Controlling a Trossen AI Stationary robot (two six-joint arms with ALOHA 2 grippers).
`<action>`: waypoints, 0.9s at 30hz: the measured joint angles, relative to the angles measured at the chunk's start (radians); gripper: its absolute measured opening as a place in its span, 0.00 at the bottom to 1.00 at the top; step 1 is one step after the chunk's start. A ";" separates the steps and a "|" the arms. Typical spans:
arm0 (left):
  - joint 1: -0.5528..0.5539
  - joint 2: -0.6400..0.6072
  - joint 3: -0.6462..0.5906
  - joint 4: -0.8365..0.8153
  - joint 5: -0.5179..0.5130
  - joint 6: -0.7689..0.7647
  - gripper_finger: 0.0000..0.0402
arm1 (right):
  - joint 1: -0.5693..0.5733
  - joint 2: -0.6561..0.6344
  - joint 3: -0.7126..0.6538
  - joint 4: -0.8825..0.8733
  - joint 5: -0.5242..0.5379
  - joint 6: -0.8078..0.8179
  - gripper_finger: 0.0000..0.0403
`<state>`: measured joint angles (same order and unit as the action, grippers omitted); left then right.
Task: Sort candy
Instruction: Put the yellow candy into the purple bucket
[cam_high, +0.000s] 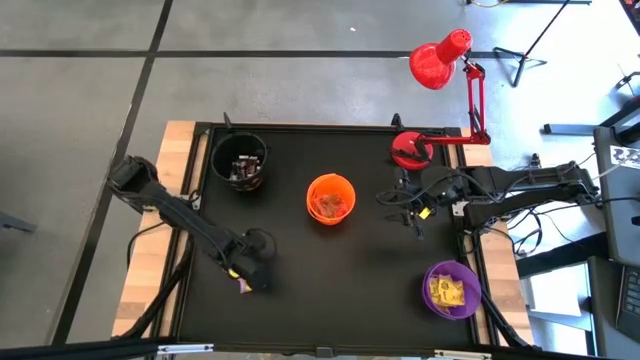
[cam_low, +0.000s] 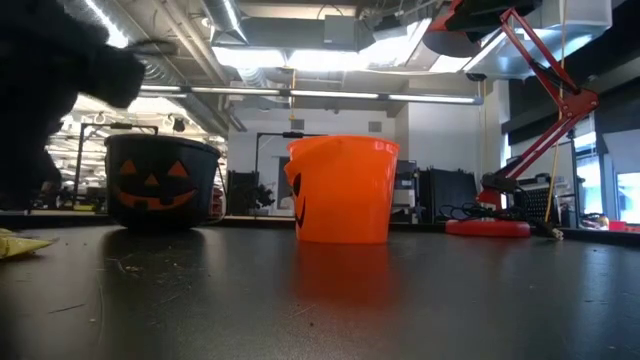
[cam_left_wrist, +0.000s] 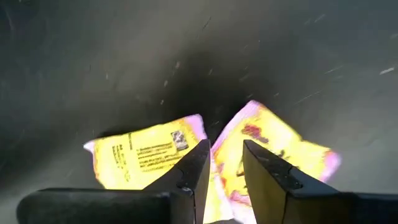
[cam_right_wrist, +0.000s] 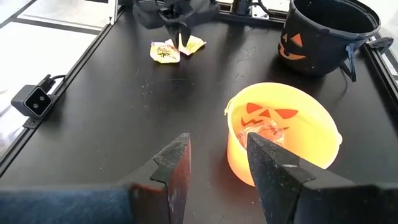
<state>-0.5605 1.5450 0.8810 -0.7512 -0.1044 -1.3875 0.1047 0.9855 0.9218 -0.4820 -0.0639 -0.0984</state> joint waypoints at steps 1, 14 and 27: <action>-0.006 -0.014 0.000 0.003 -0.025 -0.006 0.22 | 0.000 0.000 0.000 0.000 0.000 0.000 0.38; -0.085 -0.037 0.001 -0.005 -0.217 -0.054 0.28 | 0.000 0.000 0.000 -0.024 0.000 0.000 0.38; -0.088 0.018 -0.052 0.002 -0.152 -0.142 0.45 | 0.000 0.000 0.000 -0.043 0.000 0.000 0.38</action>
<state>-0.6487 1.5626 0.8289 -0.7488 -0.2565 -1.5292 0.1047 0.9855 0.9218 -0.5248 -0.0639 -0.0986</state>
